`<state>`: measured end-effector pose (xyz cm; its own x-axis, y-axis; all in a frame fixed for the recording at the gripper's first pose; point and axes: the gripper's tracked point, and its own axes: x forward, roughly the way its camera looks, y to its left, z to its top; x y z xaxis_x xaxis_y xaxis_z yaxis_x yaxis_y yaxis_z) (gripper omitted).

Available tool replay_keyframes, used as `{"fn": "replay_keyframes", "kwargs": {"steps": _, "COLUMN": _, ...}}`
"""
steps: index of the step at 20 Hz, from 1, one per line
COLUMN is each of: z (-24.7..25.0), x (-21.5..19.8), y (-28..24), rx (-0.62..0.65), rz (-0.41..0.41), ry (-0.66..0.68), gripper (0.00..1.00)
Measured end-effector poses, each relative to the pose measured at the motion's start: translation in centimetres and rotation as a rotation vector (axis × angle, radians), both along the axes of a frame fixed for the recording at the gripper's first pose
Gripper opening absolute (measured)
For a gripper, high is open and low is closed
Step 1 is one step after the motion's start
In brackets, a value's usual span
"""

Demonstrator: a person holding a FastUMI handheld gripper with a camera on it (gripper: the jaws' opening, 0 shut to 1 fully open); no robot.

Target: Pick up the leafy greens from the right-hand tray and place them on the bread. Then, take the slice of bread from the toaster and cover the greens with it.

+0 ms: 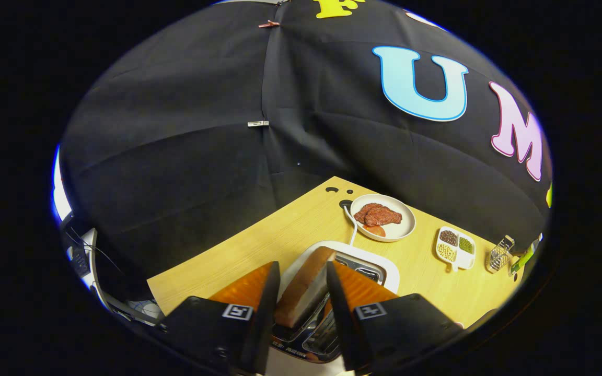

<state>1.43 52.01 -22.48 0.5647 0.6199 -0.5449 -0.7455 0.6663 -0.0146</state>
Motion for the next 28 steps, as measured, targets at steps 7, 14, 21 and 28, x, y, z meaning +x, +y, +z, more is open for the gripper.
{"fn": "replay_keyframes", "kwargs": {"steps": 7, "z": -0.3, "x": 0.3, "y": -1.3, "rx": -0.024, "rz": -0.023, "ry": 0.068, "gripper": 0.16}}
{"fn": "replay_keyframes", "kwargs": {"steps": 14, "z": 3.1, "x": 0.7, "y": -1.6, "rx": 0.060, "rz": -0.046, "ry": 0.125, "gripper": 0.12}}
{"fn": "replay_keyframes", "kwargs": {"steps": 21, "z": 9.5, "x": 3.1, "y": -4.7, "rx": 0.169, "rz": -0.110, "ry": 0.085, "gripper": 0.12}}
{"fn": "replay_keyframes", "kwargs": {"steps": 28, "z": 12.3, "x": 5.6, "y": -13.3, "rx": 0.190, "rz": -0.199, "ry": 0.019, "gripper": 0.11}}
